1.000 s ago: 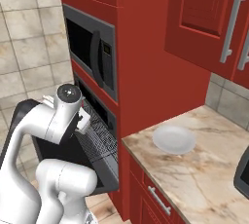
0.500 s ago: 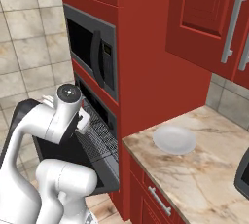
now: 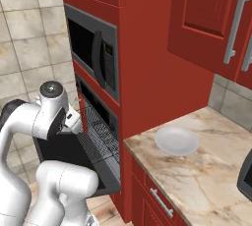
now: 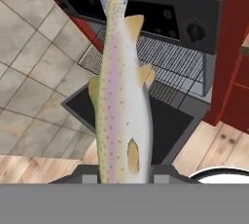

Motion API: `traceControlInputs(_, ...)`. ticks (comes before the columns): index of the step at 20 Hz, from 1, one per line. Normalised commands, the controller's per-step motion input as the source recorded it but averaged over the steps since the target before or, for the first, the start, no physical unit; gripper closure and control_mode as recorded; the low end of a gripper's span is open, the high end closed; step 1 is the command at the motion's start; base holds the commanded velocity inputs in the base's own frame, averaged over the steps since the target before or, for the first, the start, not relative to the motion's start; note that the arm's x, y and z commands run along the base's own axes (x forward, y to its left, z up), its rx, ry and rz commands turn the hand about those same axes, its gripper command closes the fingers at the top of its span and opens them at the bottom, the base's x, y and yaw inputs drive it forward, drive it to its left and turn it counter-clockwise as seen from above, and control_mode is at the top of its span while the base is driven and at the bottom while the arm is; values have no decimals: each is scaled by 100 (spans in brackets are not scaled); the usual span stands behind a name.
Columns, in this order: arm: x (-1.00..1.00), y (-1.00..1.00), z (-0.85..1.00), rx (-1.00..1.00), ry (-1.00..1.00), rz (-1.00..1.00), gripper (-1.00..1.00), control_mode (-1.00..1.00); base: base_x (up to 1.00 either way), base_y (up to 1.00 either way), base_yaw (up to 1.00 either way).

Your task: Place the fish on the top rack of the oven, and slide the tray back inside. Close the oven door.

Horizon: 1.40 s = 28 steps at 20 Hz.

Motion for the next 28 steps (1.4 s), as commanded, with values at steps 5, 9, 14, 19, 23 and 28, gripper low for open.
traceControlInputs(5,46,46,-20,-10,0,-12,100,-100,0,0,0)
traceControlInputs(9,57,27,-11,-4,0,-8,100,-100,0,0,0)
traceControlInputs(14,55,6,-36,0,13,-1,100,-100,0,0,0)
traceControlInputs(19,66,16,-64,0,30,0,100,-100,0,0,0)
traceControlInputs(23,54,26,-46,-1,18,0,100,-100,0,0,0)
traceControlInputs(28,35,21,-34,-5,5,-3,100,-100,0,0,0)
